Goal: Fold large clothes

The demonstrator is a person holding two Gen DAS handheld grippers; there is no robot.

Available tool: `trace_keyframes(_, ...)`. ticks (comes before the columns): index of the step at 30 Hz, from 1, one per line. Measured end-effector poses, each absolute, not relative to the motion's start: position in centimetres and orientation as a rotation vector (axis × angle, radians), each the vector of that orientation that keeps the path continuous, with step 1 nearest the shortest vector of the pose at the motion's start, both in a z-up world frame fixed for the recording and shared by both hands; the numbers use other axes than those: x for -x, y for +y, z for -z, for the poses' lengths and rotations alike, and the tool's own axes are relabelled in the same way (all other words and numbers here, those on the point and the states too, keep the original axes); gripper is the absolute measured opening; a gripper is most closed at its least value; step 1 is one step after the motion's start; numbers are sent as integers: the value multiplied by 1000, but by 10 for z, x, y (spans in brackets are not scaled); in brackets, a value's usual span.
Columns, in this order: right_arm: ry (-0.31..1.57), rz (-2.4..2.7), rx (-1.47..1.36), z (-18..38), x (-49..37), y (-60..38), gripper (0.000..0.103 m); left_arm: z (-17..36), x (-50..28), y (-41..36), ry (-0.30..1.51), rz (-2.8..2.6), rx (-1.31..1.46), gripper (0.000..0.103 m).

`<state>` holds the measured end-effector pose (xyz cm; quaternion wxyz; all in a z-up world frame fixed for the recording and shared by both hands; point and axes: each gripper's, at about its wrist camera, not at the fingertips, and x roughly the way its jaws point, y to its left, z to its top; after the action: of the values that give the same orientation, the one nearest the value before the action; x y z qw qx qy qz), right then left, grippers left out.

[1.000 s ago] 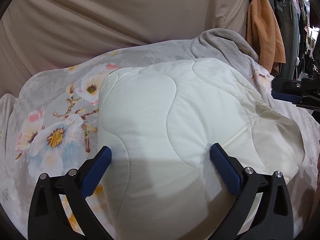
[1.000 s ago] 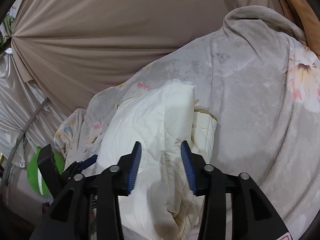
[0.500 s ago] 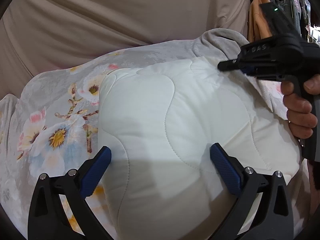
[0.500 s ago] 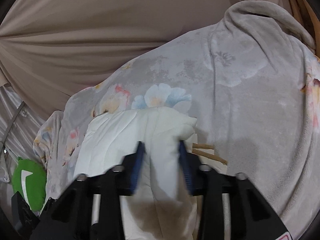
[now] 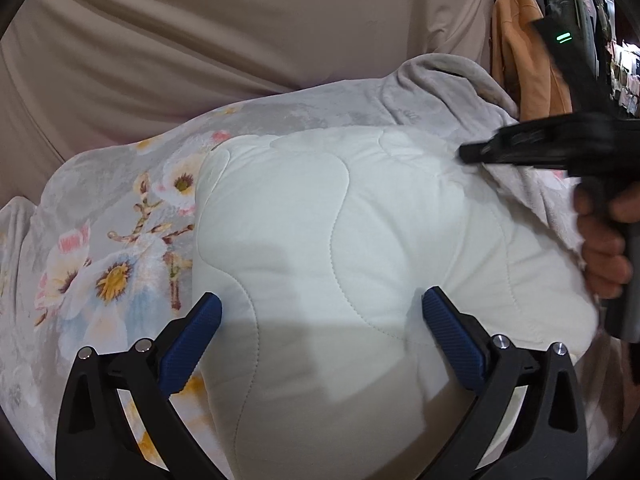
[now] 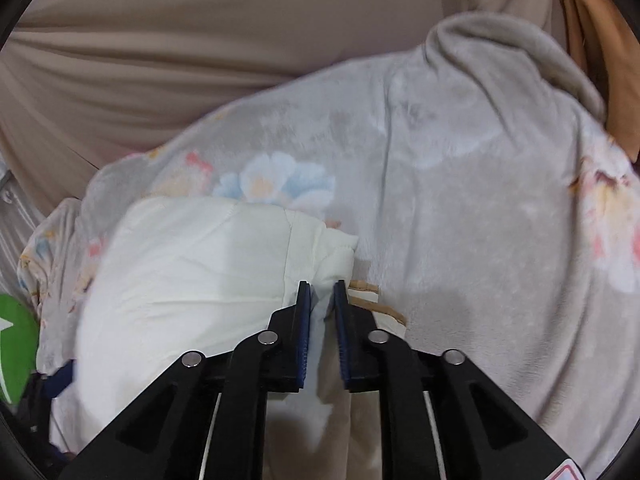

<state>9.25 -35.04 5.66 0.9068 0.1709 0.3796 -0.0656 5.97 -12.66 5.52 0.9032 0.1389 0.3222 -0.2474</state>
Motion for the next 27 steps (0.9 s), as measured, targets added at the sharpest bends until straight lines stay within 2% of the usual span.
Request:
trace_keyframes(6,734,-7,-261,-94,-15,-314,16,-56,-58,-126,665,508,-284,98)
trace_keyframes(9,781,-22,-231,-78,17,-299,17,-55,-57,-126,666,509,-281,98)
trace_keyframes(14,854,-1,-263,-28,19,-301,16,-53,-48,-133,645,497,-327,98)
trace_keyframes(18,825,-36,-347,-36,26,-310,17,-62,-48,-115,697,530,-266,98)
trace_keyframes(20,782,-77,-434,-48,35,-324,20,-73,-51,-98,730,553,-198,98)
trace_keyframes(22,739,-68,-508,-59,41,-344,45,-82,-55,-85,743,557,-146,98)
trace_keyframes(23,728,-40,-523,-61,41,-351,50,-85,-59,-78,752,559,-121,98)
trace_keyframes(27,781,8,-614,-50,22,-383,51,-81,-80,-63,815,529,-47,98)
